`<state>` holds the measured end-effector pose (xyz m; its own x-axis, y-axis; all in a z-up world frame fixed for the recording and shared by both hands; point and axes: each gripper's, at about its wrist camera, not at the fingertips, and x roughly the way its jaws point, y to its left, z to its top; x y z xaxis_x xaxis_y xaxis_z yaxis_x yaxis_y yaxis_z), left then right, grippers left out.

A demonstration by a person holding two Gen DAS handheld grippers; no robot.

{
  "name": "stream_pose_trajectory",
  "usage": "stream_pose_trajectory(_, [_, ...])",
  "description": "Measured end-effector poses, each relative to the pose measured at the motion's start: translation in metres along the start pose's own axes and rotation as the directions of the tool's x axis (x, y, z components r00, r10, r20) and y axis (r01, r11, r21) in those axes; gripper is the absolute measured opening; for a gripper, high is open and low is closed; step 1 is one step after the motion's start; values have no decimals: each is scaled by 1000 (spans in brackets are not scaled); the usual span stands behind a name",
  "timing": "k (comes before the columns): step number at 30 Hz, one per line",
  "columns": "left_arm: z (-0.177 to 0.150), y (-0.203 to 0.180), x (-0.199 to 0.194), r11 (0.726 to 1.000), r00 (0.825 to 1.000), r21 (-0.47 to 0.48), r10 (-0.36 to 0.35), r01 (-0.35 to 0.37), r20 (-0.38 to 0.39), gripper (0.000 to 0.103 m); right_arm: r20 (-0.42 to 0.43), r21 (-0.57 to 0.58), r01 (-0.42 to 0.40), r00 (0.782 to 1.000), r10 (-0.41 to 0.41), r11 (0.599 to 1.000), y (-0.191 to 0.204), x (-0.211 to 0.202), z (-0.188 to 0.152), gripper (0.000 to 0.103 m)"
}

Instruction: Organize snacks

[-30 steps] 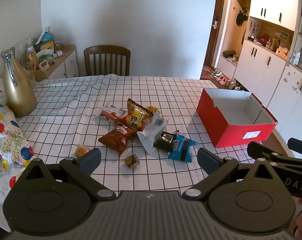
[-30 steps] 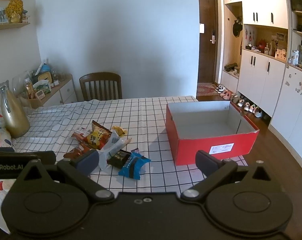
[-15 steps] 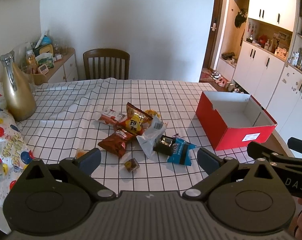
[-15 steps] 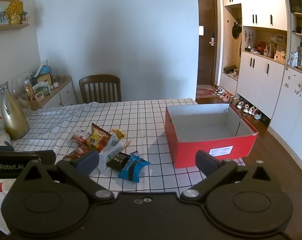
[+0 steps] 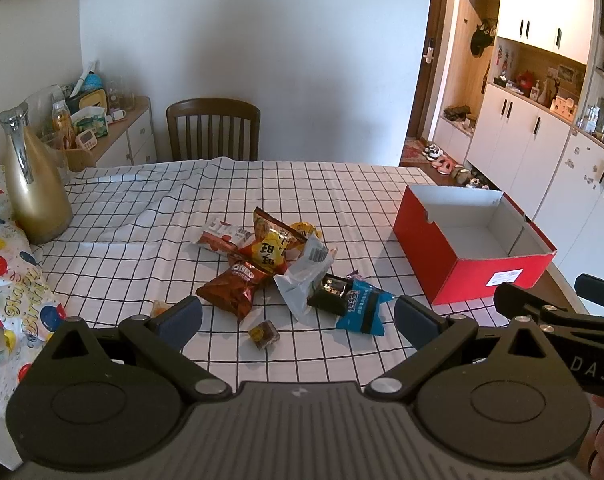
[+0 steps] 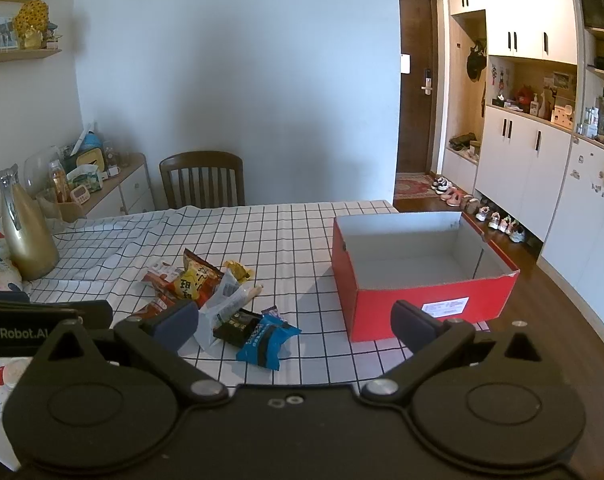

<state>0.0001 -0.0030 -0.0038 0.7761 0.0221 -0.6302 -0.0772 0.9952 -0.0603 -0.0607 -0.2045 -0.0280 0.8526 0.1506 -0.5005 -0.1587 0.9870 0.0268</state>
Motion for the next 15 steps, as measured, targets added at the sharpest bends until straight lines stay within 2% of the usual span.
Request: stream_pose_trajectory(15, [6, 3, 8, 1000, 1000, -12, -3, 3, -1, 103, 7, -11, -5, 1000, 5, 1000, 3, 12, 7, 103])
